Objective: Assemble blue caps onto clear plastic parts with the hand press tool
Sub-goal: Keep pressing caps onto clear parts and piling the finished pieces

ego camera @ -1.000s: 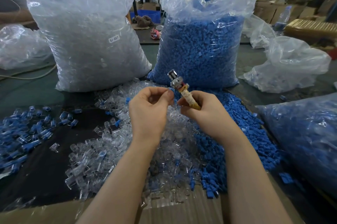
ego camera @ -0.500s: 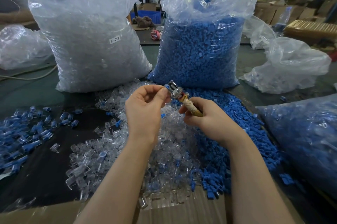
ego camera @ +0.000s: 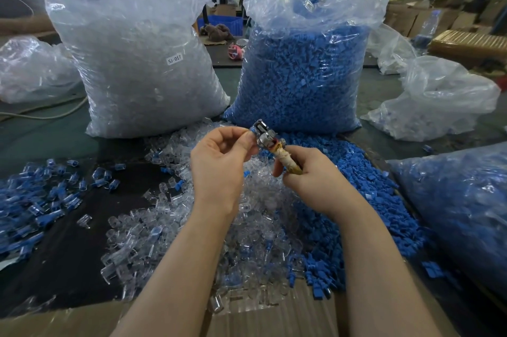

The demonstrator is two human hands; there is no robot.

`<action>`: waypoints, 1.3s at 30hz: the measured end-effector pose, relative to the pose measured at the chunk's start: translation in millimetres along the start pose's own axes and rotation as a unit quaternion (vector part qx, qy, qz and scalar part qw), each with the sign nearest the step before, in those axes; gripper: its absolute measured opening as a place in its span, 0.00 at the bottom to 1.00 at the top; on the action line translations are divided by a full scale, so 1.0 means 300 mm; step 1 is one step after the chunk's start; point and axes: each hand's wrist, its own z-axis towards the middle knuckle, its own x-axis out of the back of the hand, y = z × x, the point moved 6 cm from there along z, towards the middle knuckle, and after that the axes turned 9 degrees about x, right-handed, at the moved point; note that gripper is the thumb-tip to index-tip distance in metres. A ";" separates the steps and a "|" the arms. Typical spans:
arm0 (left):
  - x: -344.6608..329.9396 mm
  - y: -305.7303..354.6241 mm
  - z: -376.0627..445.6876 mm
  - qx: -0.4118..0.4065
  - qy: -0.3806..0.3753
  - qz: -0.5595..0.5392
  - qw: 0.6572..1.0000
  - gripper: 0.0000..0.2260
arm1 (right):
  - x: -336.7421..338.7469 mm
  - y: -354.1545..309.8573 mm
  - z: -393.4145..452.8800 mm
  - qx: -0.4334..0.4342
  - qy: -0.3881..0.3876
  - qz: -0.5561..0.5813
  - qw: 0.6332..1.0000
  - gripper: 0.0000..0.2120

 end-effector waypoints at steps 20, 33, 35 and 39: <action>0.632 -0.002 0.154 0.111 0.289 0.460 0.832 0.06 | 0.084 0.084 -0.002 -0.069 0.099 -0.129 0.984 0.02; 0.556 -0.004 0.153 0.102 0.240 0.545 0.797 0.10 | 0.096 0.110 -0.006 -0.100 0.102 -0.145 0.979 0.03; 0.550 -0.027 0.159 0.137 0.211 0.543 0.801 0.11 | 0.096 0.113 -0.006 -0.106 0.100 -0.149 0.978 0.03; 0.559 -0.026 0.166 0.165 0.208 0.591 0.762 0.17 | 0.100 0.121 -0.007 -0.128 0.105 -0.173 0.971 0.03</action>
